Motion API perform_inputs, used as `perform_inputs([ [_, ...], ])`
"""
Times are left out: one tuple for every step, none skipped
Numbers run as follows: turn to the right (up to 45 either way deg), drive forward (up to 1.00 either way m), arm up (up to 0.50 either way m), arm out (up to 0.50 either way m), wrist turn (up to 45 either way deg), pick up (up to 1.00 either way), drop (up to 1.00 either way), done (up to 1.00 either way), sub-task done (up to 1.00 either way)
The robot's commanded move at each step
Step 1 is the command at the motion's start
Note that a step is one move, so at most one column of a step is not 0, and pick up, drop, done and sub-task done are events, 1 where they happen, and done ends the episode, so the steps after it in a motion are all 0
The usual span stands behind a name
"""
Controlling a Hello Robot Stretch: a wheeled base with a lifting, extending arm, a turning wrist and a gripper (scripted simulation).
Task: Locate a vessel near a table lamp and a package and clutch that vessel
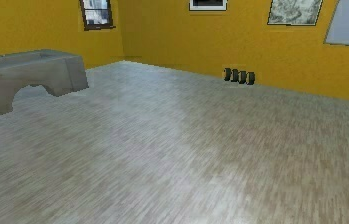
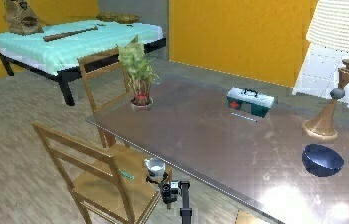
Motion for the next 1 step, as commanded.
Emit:
perform_inputs([
  [0.0,0.0,0.0,0.0,0.0,0.0,0.0,1.0,0.0],
])
